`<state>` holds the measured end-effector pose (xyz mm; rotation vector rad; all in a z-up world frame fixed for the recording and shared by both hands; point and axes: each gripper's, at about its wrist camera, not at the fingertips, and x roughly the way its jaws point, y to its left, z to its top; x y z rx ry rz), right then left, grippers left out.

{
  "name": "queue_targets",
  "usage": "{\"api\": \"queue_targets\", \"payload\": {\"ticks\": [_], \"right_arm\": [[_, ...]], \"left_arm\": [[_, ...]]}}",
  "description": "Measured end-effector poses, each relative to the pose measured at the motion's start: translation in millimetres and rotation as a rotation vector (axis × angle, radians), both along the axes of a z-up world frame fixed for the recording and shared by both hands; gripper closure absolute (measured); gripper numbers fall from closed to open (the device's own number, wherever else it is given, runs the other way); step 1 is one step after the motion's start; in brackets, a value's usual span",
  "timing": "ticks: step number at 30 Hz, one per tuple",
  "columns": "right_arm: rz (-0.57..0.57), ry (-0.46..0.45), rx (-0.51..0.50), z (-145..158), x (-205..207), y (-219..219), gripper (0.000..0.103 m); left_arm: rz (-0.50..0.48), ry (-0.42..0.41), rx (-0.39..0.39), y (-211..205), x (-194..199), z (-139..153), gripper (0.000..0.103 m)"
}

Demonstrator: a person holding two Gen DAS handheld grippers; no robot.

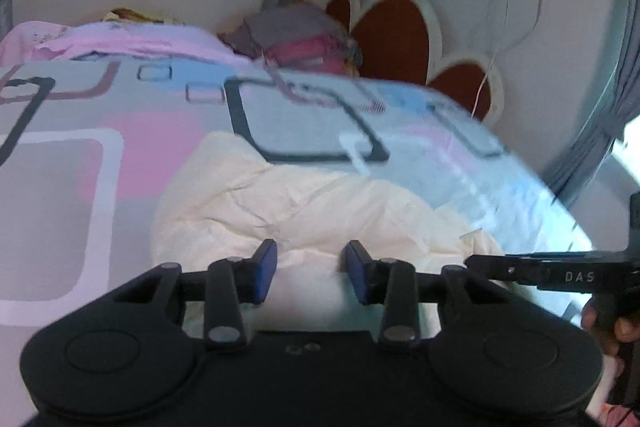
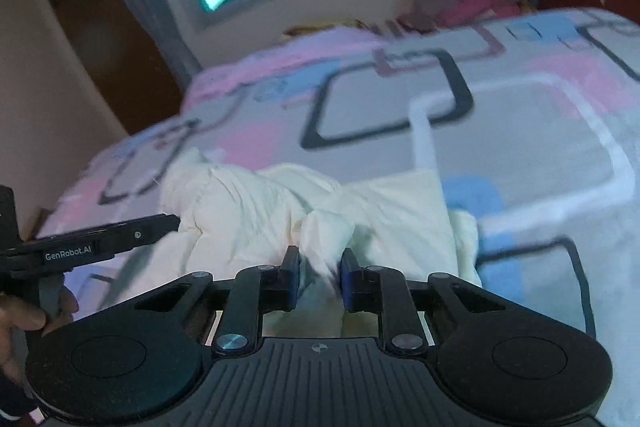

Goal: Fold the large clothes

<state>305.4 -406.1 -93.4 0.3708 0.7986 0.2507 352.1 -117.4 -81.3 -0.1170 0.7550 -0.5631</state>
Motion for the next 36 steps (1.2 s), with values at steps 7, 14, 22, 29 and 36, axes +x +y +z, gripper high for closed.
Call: {"api": "queue_targets", "payload": {"ticks": [7,14,22,29,36], "right_arm": [[-0.026,0.046,0.043,-43,8,-7,0.083],[-0.027,0.076,0.031,-28,14,-14,0.083],[0.024,-0.048,0.017,44,-45,-18,0.06],[0.106,-0.028,-0.02,51,-96,2,0.061],[0.156,0.051,-0.15,15,-109,24,0.07]], "left_arm": [[-0.039,0.062,0.08,-22,16,-26,0.065],[-0.046,0.076,0.096,-17,16,-18,0.065],[-0.044,-0.003,0.018,11,-49,28,0.062],[-0.046,-0.005,0.017,17,-112,35,0.063],[-0.034,0.05,0.044,20,-136,13,0.064]]}}
